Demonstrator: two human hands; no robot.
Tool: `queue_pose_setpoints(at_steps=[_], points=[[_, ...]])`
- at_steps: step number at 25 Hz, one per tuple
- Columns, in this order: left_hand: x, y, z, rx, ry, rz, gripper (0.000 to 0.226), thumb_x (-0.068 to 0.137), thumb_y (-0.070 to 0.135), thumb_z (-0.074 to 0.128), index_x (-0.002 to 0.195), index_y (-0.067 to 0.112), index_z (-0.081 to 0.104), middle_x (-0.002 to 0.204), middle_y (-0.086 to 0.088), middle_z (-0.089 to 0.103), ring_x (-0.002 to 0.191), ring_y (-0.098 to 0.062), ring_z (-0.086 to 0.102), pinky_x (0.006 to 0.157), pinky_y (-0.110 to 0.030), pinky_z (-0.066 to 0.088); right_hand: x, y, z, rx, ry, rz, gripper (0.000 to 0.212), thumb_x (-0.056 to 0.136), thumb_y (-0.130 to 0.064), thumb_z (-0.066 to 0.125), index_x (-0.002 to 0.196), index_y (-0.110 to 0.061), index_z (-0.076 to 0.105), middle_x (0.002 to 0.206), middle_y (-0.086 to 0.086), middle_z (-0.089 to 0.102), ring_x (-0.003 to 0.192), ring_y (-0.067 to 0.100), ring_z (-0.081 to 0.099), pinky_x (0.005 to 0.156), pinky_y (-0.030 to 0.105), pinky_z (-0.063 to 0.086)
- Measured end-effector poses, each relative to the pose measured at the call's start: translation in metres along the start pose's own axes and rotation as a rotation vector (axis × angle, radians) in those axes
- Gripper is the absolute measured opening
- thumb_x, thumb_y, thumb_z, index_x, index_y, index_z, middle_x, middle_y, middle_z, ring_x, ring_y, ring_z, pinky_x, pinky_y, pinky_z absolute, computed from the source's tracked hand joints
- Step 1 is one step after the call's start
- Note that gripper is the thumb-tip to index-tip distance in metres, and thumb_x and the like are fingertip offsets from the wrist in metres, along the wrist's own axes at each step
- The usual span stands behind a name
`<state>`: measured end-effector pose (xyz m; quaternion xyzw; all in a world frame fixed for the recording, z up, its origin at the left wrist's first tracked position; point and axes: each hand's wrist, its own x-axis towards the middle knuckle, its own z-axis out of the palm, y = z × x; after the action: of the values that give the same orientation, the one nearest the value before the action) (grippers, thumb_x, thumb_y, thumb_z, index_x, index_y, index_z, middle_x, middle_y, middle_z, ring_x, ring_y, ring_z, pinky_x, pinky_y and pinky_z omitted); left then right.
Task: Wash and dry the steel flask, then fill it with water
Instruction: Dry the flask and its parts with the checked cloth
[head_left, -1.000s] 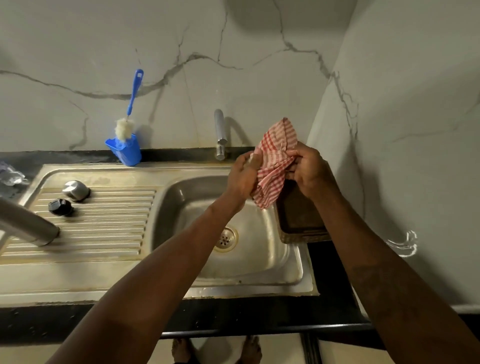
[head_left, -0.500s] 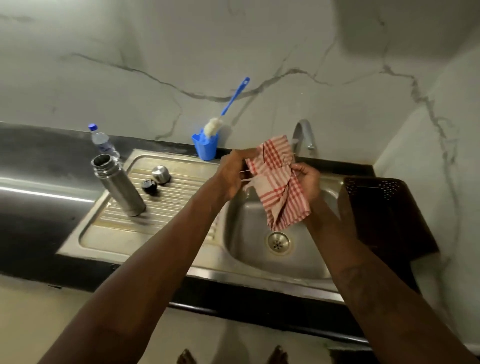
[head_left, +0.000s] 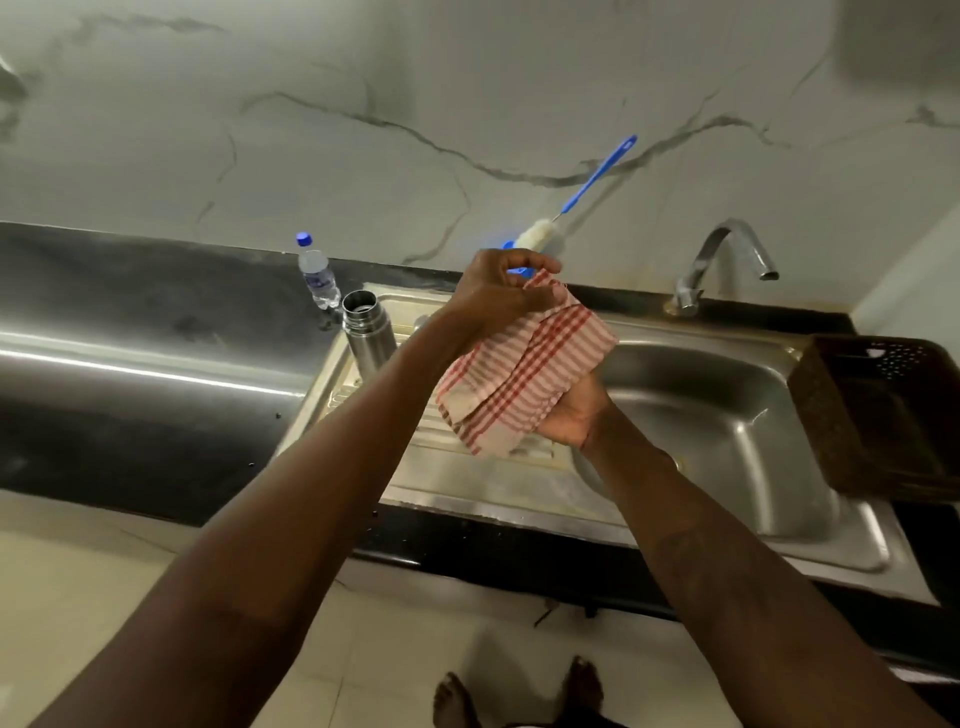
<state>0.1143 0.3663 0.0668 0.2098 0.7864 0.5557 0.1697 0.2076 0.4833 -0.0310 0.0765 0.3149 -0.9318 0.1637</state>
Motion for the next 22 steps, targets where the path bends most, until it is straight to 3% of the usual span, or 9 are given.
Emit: queue_pose_setpoints(at_steps=[3,7,11,13,17,22], points=[[0.003,-0.013,-0.014,0.296,0.137,0.084,0.037,0.089,0.036,0.081,0.124,0.024,0.074,0.108,-0.003,0.078,0.092,-0.013,0.075,0.088,-0.031,0.06,0.008,0.012,0.005,0.05,-0.102,0.022,0.084,0.098,-0.07,0.047,0.159,-0.014,0.035,0.164,0.021,0.031,0.152,0.042,0.028,0.124,0.063,0.014],[-0.013,-0.033,-0.042,0.568,0.189,0.192,0.051,0.086,0.046,0.079,0.13,0.022,0.072,0.124,-0.001,0.075,0.113,-0.014,0.07,0.109,-0.038,0.049,0.024,0.023,0.009,0.109,-0.036,-0.051,0.083,0.095,-0.068,0.054,0.158,-0.016,0.039,0.162,0.019,0.038,0.149,0.042,0.035,0.122,0.065,0.02],[-0.04,-0.059,-0.093,0.623,0.556,0.327,0.049,0.08,0.045,0.085,0.121,0.021,0.076,0.136,-0.006,0.069,0.131,-0.022,0.058,0.109,-0.032,0.042,0.044,0.029,0.015,0.178,0.039,-0.12,0.065,0.096,-0.066,0.052,0.141,-0.019,0.057,0.143,0.013,0.059,0.134,0.038,0.055,0.119,0.062,0.028],[-0.049,-0.073,-0.112,0.599,0.645,0.262,0.064,0.074,0.049,0.089,0.128,0.019,0.072,0.136,-0.007,0.069,0.131,-0.025,0.057,0.11,-0.036,0.043,0.052,0.033,0.019,0.197,0.011,-0.134,0.063,0.098,-0.067,0.044,0.135,-0.018,0.063,0.14,0.013,0.062,0.132,0.037,0.057,0.12,0.061,0.027],[-0.056,-0.101,-0.121,0.531,0.613,-0.012,0.101,0.066,0.05,0.096,0.149,0.013,0.052,0.139,-0.017,0.064,0.129,-0.033,0.058,0.11,-0.048,0.046,0.065,0.041,0.034,0.182,-0.019,-0.12,0.071,0.099,-0.07,0.036,0.123,-0.014,0.073,0.139,0.015,0.063,0.133,0.038,0.056,0.121,0.059,0.027],[-0.051,-0.138,-0.122,0.362,0.571,-0.127,0.114,0.062,0.048,0.098,0.155,0.015,0.04,0.147,-0.015,0.06,0.134,-0.03,0.058,0.114,-0.044,0.048,0.082,0.046,0.038,0.174,-0.017,-0.108,0.075,0.094,-0.069,0.048,0.142,-0.014,0.059,0.156,0.017,0.046,0.147,0.042,0.039,0.122,0.062,0.022]])
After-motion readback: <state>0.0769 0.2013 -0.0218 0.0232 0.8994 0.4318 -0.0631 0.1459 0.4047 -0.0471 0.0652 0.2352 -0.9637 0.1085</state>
